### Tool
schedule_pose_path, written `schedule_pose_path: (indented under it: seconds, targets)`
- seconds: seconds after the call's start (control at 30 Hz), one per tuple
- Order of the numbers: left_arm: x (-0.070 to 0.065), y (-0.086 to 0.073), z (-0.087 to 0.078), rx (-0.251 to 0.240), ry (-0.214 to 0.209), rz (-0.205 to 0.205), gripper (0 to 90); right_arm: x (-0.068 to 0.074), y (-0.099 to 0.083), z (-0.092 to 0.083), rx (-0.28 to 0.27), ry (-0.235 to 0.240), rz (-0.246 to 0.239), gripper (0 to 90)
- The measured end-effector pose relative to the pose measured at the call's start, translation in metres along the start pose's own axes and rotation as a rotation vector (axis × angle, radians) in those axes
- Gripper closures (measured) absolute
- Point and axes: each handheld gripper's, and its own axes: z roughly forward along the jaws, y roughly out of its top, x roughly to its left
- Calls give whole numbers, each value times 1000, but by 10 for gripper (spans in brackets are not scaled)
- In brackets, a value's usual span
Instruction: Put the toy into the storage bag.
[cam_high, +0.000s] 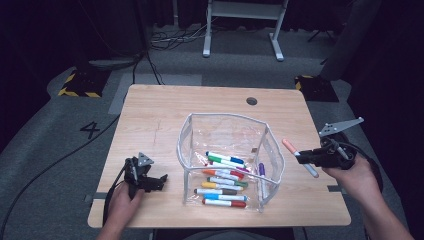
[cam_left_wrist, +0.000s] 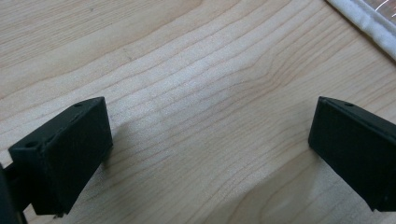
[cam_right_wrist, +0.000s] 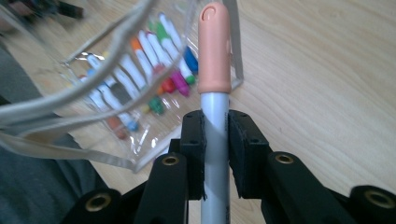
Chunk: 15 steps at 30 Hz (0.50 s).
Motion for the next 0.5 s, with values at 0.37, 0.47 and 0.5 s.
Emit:
schedule_pose_path:
  seconds: [0.37,0.47,0.5]
  targets:
    - [0,0,0,-5,0,-3,0,30,36,-23,-34,58,-127,766]
    - [0,-1,0,-7,1,-3,0,36,48,-24,-21,58,-161,766]
    - [0,-1,0,-6,0,-2,0,39,53,-24,-17,58,-170,766]
